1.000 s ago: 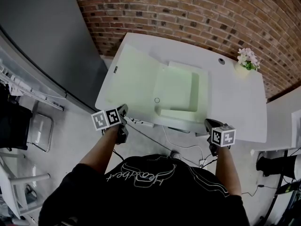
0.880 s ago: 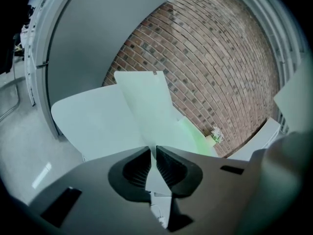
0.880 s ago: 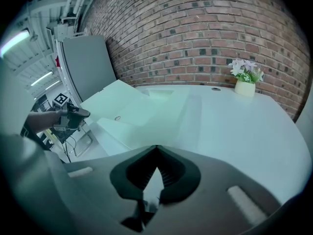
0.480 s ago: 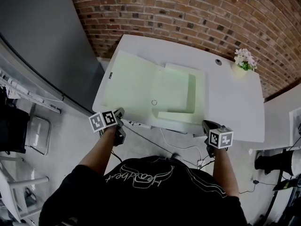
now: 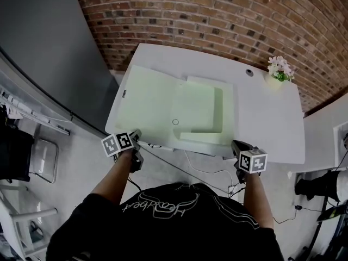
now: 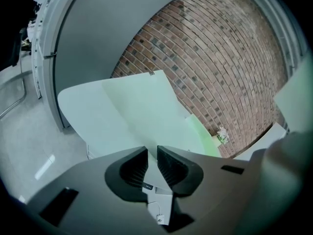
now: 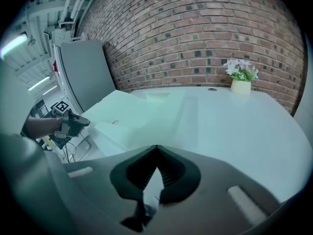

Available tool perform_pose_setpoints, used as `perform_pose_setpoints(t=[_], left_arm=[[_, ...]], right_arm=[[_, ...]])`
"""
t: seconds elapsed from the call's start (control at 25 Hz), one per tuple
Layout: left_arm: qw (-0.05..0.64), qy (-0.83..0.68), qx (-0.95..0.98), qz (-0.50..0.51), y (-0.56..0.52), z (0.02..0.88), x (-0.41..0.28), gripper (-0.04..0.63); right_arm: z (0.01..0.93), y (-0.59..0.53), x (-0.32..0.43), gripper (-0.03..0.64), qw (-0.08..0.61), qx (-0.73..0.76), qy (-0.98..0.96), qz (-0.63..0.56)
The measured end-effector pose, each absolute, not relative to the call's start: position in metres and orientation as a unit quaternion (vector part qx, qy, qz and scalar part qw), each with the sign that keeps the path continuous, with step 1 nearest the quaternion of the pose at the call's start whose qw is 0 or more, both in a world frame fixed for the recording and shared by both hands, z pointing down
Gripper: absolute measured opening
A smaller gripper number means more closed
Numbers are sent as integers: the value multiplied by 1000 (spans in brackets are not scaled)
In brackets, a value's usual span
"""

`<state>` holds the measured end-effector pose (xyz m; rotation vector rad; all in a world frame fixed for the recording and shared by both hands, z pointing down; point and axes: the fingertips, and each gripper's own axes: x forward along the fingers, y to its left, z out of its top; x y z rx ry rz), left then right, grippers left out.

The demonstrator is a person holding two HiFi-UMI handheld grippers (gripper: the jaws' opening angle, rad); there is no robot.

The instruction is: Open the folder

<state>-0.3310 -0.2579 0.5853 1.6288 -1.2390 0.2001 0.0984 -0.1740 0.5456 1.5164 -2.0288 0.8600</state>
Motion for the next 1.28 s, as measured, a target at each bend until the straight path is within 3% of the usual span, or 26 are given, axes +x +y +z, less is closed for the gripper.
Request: perform_pose_setpoints(t=[0.4, 0.72, 1.28], left_arm=[[506, -500, 701, 54, -255, 570, -329, 38], [498, -483, 720, 39, -246, 544, -318, 38], [444, -433, 784, 12, -216, 463, -274, 48]], right_arm=[[544, -175, 98, 5, 226, 559, -730, 321], [520, -177, 103, 5, 163, 551, -750, 328], [454, -102, 101, 5, 127, 517, -797, 285]])
